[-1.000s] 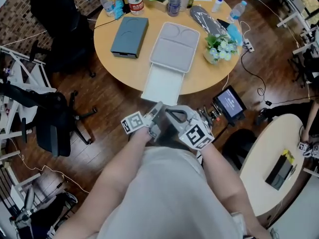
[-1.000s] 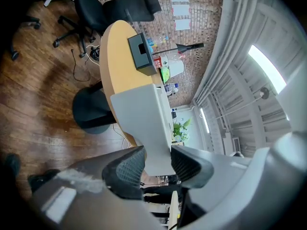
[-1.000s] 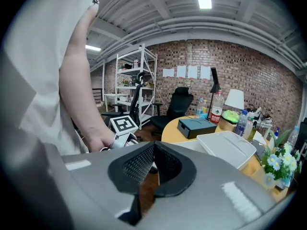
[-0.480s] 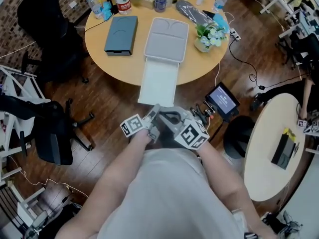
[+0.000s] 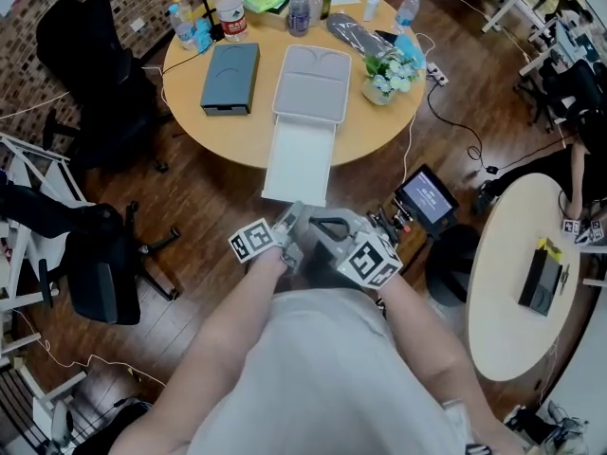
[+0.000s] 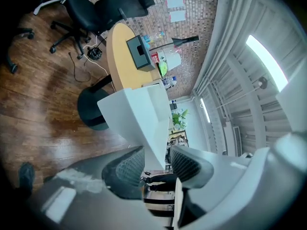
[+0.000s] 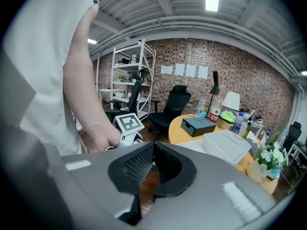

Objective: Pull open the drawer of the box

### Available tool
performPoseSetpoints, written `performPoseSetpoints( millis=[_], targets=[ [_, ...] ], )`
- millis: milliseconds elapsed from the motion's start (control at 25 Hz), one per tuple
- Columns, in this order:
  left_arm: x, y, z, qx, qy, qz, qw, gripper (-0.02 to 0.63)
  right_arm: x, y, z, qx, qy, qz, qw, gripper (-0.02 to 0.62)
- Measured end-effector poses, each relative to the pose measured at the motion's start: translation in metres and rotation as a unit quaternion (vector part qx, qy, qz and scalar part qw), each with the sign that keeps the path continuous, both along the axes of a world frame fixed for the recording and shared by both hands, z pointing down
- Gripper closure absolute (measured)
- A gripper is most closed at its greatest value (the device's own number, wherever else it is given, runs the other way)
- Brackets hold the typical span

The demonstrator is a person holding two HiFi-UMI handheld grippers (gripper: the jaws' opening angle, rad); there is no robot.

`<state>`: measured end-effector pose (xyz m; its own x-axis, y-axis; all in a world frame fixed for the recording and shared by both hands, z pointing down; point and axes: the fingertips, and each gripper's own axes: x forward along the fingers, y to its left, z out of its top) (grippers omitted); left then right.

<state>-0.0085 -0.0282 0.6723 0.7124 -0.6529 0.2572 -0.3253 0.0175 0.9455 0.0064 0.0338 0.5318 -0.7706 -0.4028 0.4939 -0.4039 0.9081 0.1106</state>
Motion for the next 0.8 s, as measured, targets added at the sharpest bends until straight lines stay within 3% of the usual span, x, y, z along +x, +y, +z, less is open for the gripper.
performPoseSetpoints(
  millis=[280,440,600,720,800],
  targets=[
    [-0.018,0.011,-0.021,0.026,-0.013,0.005,0.9996,0.449,-0.005,0.012,-0.003,0.008,-0.006,0.005,1.000,0.592],
    [-0.030,0.023,-0.042,0.074,-0.075,0.031,0.9939,0.497,-0.003,0.018,-0.002,0.008,0.006,0.011,1.000,0.592],
    [-0.053,0.037,-0.070,0.146,-0.154,0.061,0.9752,0.589,-0.006,0.025,-0.006,0.012,-0.009,0.018,1.000,0.592],
    [-0.064,0.049,-0.100,0.209,-0.178,0.081,0.9583,0.601,-0.006,0.034,-0.009,0.008,-0.022,0.026,0.999,0.592],
    [-0.070,0.058,-0.116,0.248,-0.205,0.101,0.9412,0.601,-0.005,0.040,-0.012,0.004,-0.030,0.033,0.999,0.592]
  ],
)
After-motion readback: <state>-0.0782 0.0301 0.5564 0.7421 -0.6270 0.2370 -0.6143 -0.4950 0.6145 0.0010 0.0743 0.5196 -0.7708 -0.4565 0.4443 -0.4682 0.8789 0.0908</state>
